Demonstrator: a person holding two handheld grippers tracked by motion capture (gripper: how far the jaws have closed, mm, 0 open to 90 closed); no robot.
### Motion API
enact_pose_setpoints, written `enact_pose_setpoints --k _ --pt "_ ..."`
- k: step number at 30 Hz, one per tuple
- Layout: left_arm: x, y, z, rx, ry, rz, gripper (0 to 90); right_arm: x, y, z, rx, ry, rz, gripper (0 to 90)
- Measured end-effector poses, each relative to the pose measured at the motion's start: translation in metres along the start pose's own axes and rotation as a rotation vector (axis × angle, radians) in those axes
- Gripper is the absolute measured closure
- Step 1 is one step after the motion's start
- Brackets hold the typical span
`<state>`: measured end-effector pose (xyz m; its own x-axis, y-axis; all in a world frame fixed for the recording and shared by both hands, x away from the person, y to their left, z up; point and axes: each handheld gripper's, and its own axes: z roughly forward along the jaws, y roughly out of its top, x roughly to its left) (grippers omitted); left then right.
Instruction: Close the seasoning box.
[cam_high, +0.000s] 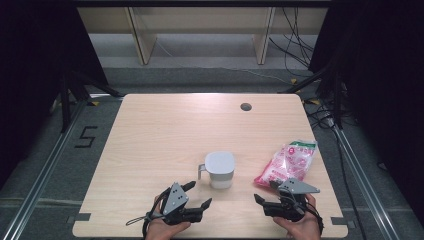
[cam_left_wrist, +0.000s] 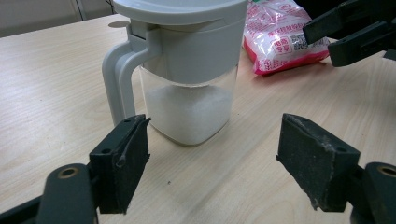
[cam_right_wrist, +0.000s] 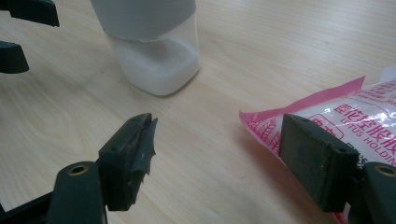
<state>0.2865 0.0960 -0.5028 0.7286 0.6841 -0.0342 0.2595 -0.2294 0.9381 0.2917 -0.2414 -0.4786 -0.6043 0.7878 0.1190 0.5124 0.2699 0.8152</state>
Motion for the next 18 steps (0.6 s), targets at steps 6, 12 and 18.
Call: enact_pose_setpoints --k 6,12,18 --pt "-0.0001 0.0000 0.0004 -0.005 0.002 -0.005 24.1 0.0007 -0.0006 0.0006 0.019 0.003 -0.004 27.6" --pt "0.0011 0.0004 -0.0002 -0.011 0.004 -0.009 24.1 -0.0004 -0.0013 0.0019 0.009 -0.006 -0.019 27.6" --pt "0.0030 0.0002 0.0003 -0.017 0.004 -0.019 24.1 -0.0013 -0.0013 0.0032 0.011 -0.010 -0.030 27.6"
